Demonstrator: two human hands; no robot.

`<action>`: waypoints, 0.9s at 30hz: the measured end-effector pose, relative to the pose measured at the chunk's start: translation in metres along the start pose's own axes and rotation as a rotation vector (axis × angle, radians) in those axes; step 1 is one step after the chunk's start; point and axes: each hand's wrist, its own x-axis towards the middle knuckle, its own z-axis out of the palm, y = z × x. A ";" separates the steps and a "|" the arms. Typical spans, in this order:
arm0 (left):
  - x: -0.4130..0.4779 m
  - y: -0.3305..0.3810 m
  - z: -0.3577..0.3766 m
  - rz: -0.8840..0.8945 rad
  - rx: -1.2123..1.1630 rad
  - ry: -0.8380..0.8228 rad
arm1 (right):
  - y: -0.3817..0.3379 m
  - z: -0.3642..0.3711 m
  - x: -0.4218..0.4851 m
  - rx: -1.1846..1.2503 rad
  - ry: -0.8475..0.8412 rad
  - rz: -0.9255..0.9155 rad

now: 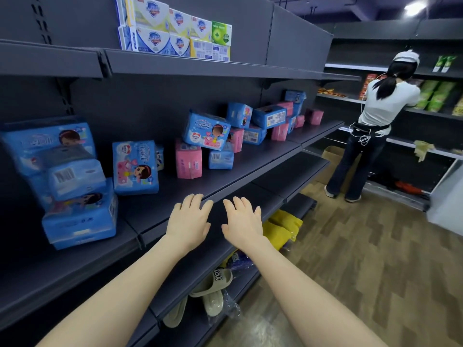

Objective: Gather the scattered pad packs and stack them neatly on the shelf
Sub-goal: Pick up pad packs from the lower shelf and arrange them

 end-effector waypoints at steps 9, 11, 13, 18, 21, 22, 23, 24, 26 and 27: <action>0.065 -0.031 0.010 -0.049 0.019 -0.007 | 0.004 0.004 0.076 0.003 0.010 -0.026; 0.083 -0.041 0.010 -0.075 0.017 0.002 | 0.002 0.003 0.097 0.008 0.021 -0.039; 0.098 -0.051 0.009 -0.107 0.006 0.017 | 0.000 0.001 0.116 0.014 0.022 -0.051; 0.128 -0.071 0.011 -0.141 -0.021 0.025 | -0.011 0.002 0.156 0.004 0.030 -0.077; 0.141 -0.083 0.014 -0.157 -0.024 0.038 | -0.017 0.003 0.175 0.009 0.043 -0.099; 0.146 -0.087 0.014 -0.162 -0.024 0.044 | -0.019 0.004 0.180 0.014 0.044 -0.105; 0.150 -0.090 0.014 -0.165 -0.024 0.048 | -0.021 0.004 0.186 0.019 0.046 -0.109; 0.153 -0.093 0.014 -0.169 -0.023 0.049 | -0.023 0.004 0.191 0.022 0.048 -0.112; 0.161 -0.098 0.013 -0.176 -0.024 0.050 | -0.026 0.004 0.200 0.033 0.055 -0.116; 0.165 -0.100 0.013 -0.179 -0.028 0.056 | -0.027 0.004 0.204 0.041 0.064 -0.118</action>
